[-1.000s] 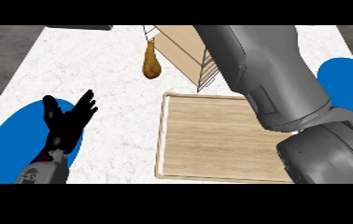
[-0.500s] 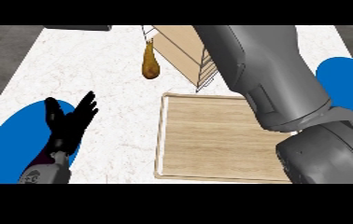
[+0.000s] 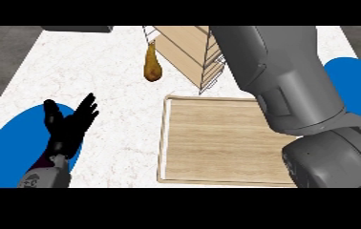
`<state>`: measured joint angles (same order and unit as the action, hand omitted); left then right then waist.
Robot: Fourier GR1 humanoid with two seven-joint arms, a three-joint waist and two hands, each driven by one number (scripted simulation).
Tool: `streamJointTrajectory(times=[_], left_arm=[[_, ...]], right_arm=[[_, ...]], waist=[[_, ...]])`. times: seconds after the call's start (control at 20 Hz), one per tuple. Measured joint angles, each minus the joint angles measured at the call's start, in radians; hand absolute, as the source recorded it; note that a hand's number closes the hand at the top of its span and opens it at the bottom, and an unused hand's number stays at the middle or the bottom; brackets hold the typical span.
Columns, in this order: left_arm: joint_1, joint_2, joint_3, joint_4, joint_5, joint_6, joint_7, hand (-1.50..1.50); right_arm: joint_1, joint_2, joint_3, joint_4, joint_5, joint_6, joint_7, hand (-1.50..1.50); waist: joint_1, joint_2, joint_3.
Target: Pick the bell pepper from the tray and place it in the tiered shelf
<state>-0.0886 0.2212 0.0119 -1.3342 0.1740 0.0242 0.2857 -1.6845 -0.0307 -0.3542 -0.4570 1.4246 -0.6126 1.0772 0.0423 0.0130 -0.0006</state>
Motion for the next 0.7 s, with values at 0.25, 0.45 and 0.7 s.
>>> streamJointTrajectory(times=[0.25,0.45,0.7], left_arm=[[0.007,-0.002,0.003,0.004,-0.002,-0.001,-0.013,0.0],[0.011,-0.002,0.008,-0.001,-0.002,0.006,-0.001,0.0],[0.03,-0.005,0.016,-0.003,-0.007,0.022,-0.002,0.0]], right_arm=[[0.019,0.008,-0.041,-0.063,0.031,-0.137,-0.004,-1.5],[0.032,-0.008,-0.058,-0.1,0.126,-0.182,0.032,-1.5],[0.062,-0.021,-0.086,-0.19,0.265,-0.179,0.1,-1.5]], waist=[[-0.003,-0.002,-0.001],[-0.019,-0.009,-0.001],[-0.045,-0.022,0.0]])
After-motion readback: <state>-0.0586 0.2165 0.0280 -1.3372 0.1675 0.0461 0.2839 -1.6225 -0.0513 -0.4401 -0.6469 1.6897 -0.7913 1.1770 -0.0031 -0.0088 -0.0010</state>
